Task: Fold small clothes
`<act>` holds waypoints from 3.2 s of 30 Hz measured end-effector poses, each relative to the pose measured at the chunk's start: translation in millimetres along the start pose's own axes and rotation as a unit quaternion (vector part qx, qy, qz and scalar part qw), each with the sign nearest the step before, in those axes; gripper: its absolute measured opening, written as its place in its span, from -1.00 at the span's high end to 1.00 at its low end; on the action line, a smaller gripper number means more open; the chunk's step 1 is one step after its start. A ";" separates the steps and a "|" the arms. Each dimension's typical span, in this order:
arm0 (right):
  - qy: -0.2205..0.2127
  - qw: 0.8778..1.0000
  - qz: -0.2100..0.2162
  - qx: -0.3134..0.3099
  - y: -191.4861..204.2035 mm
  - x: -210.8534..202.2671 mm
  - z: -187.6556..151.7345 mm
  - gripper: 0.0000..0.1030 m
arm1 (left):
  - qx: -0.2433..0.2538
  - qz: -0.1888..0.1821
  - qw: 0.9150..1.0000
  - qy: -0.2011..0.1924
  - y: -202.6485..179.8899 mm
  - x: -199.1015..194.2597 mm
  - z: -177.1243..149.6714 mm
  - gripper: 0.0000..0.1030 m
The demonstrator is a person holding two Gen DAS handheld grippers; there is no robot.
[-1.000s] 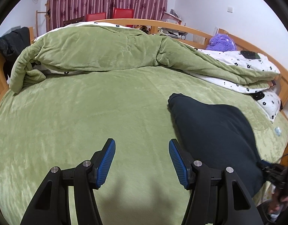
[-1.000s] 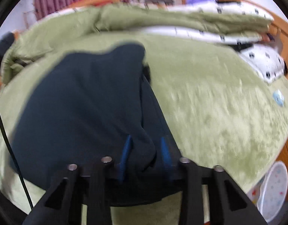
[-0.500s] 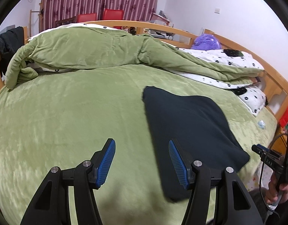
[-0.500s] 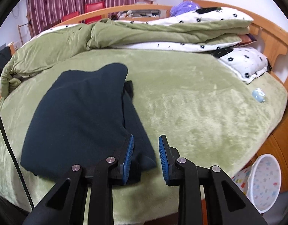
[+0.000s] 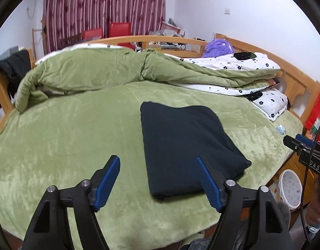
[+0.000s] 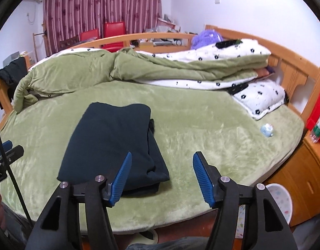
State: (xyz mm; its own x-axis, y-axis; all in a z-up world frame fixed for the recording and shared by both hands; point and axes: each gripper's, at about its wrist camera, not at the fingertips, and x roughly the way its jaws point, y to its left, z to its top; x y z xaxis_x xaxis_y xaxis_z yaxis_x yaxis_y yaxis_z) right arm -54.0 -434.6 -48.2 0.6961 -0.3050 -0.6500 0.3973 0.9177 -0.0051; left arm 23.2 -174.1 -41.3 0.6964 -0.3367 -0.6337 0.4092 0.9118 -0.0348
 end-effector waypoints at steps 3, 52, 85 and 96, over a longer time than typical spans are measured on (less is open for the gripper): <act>-0.001 1.000 0.007 0.008 -2.1 -19.7 -1.1 -0.22 | -0.002 -0.002 1.000 -0.006 -8.6 -20.3 1.9 -0.49; -0.025 1.000 0.012 0.006 6.2 -80.1 -16.0 -0.82 | -0.003 -0.012 1.000 -0.025 -15.5 -85.0 -5.7 -0.52; -0.025 0.999 0.019 0.010 13.8 -86.9 -21.2 -0.82 | -0.007 -0.011 0.999 -0.030 -14.2 -91.2 -4.8 -0.52; -0.023 0.999 0.024 0.008 17.1 -85.1 -22.5 -0.82 | -0.017 -0.011 0.999 -0.031 -9.4 -92.9 -4.2 -0.52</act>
State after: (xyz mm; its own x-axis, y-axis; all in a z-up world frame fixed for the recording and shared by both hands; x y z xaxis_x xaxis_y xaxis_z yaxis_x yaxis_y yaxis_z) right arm -120.0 -387.2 -10.0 0.7414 -0.2727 -0.6132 0.3716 0.9277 0.0367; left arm -47.9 -150.3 14.6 0.7234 -0.3692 -0.5834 0.4050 0.9113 -0.0745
